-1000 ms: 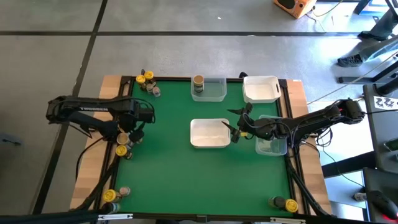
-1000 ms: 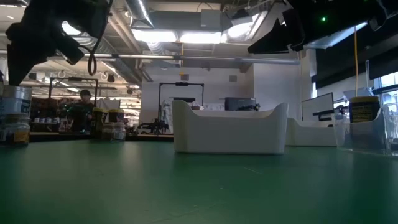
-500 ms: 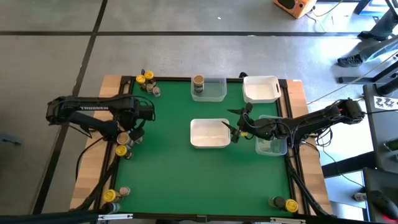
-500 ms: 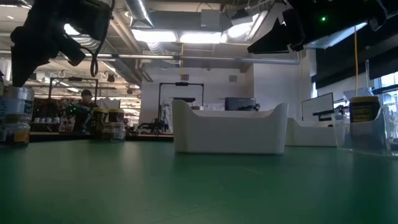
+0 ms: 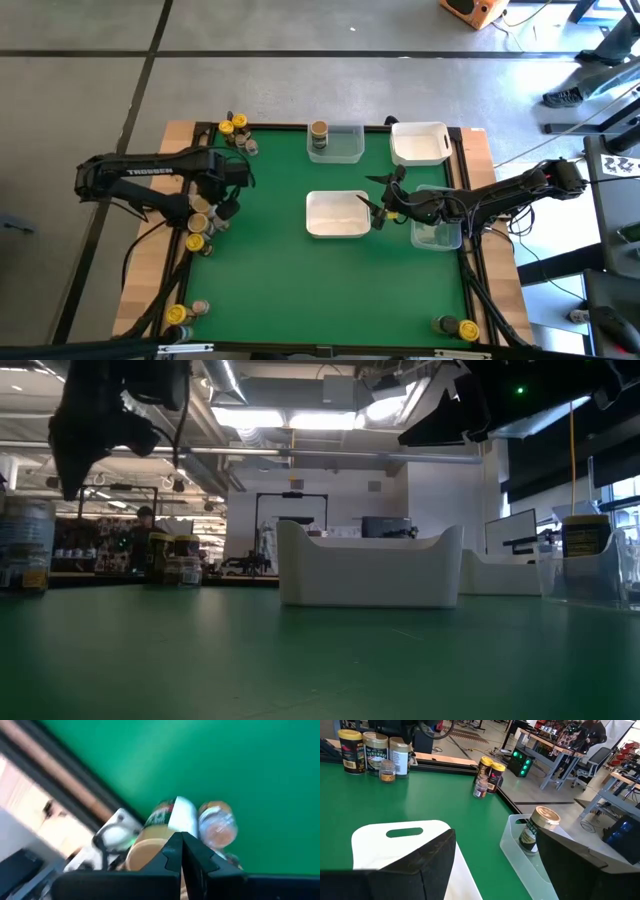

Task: Sort spices by type
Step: Put the golden seasoning bottle into the top transparent bin

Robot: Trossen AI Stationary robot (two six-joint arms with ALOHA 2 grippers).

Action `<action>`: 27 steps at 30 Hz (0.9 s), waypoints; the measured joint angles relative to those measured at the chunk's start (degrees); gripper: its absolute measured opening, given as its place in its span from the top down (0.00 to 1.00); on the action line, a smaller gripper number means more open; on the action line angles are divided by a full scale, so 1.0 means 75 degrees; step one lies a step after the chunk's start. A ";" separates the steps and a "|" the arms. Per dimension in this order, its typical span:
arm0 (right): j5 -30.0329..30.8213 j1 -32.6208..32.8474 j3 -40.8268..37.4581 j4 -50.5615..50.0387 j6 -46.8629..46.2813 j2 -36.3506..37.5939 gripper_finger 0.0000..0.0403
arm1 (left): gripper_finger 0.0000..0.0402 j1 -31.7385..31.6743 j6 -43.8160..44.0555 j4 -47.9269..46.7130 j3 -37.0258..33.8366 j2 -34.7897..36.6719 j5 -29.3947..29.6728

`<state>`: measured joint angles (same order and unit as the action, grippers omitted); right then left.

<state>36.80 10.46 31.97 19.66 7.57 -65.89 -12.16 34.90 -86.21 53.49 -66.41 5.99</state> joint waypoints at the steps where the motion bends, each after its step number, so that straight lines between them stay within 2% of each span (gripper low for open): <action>1: 0.0000 0.0000 0.0000 0.0000 0.0000 0.0000 0.32 | 1.00 0.0002 0.0031 -0.0082 0.0000 0.0000 0.0001; 9: 0.0000 0.0003 0.0000 0.0000 0.0000 0.0000 0.32 | 1.00 0.0006 -0.0367 0.0398 0.0502 0.0012 0.0209; 15: 0.0000 -0.0003 0.0000 0.0023 0.0000 0.0000 0.32 | 0.98 0.0006 -0.0494 0.2108 0.0556 0.0090 0.0302; 19: -0.0009 -0.0003 0.0000 0.0026 0.0000 0.0000 0.32 | 0.97 0.0006 -0.1077 0.3209 0.0554 0.0076 0.0437; 27: -0.0055 -0.0003 0.0000 0.0026 0.0017 0.0000 0.32 | 0.94 -0.0109 -0.1355 0.4950 0.0554 0.0076 0.0443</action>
<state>36.38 10.44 31.97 19.86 7.70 -65.89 -12.98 24.73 -49.09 57.65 -65.84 9.32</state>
